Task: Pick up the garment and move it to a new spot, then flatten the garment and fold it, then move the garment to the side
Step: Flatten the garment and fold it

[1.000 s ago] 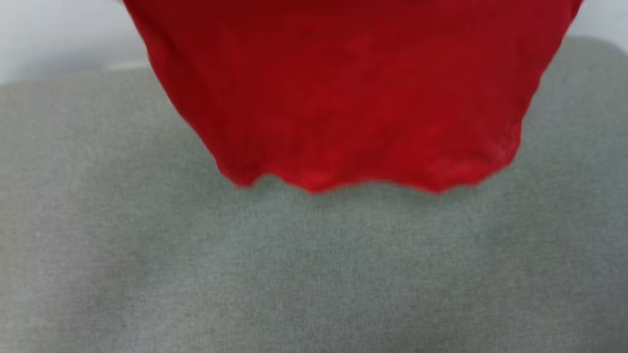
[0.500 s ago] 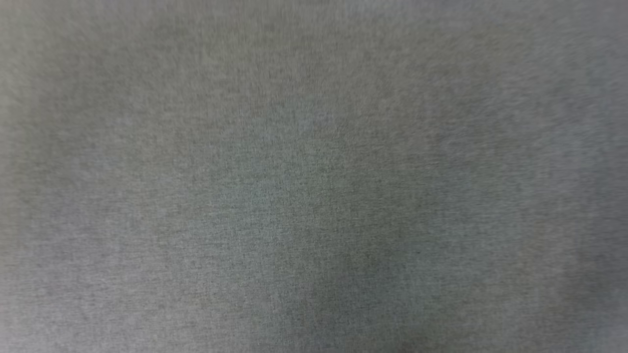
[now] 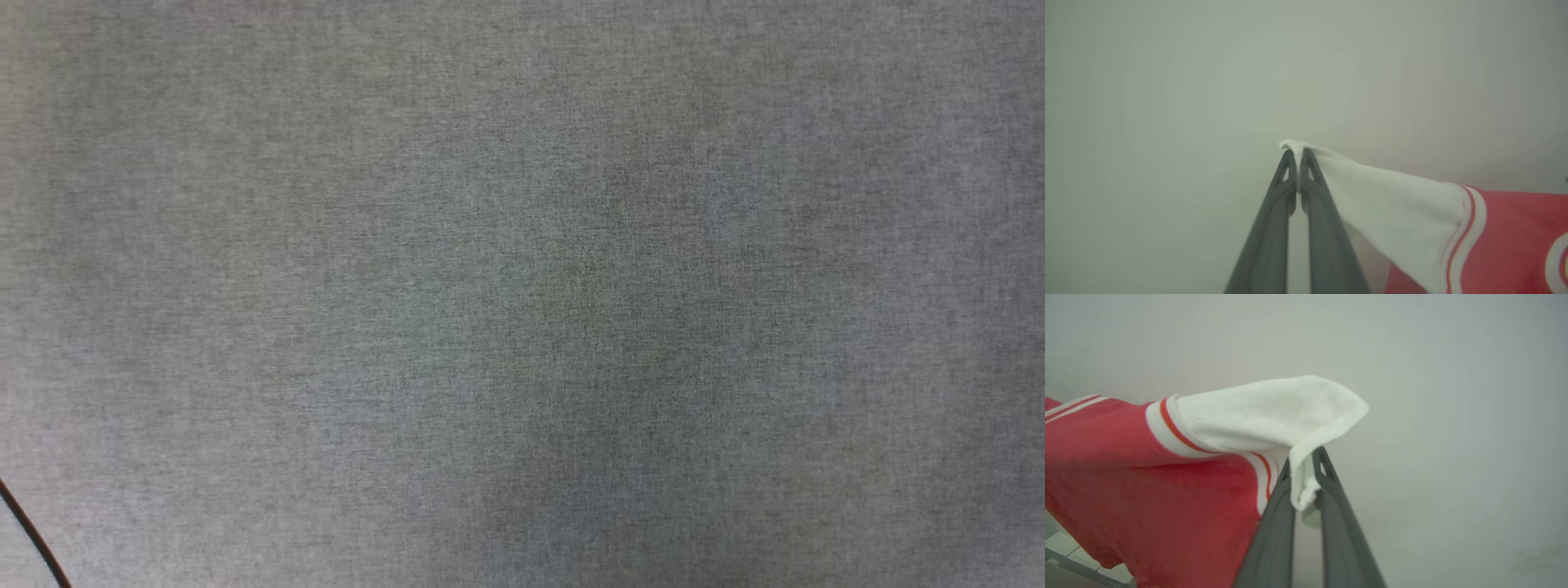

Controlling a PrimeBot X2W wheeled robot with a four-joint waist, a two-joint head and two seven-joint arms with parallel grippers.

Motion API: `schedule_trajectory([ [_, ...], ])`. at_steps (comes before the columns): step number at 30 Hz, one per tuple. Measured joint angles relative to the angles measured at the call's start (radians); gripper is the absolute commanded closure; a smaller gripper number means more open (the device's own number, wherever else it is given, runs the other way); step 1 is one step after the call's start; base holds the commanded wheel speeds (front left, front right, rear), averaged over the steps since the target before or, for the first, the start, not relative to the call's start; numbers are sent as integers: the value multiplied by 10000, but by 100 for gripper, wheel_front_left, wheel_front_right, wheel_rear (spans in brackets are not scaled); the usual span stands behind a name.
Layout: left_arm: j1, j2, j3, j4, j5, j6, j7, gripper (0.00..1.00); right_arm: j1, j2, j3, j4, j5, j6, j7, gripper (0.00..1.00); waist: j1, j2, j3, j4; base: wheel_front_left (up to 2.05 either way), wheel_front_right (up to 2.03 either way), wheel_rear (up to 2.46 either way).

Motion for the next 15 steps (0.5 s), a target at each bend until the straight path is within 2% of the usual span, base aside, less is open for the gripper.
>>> schedule_trajectory([
  [8, 2731, -548, -464, 439, -291, -286, -876, 100, 2074, 8, 1110, 890, 729, 0, -673, 100, -1, 0, -659, 170, 0, 0, 0],
  [15, 6053, -376, -754, 234, -569, -219, -1300, 100, 4790, -679, 2454, 506, 2082, 0, -744, 100, -2, 0, -1799, 262, 0, 0, 0],
])
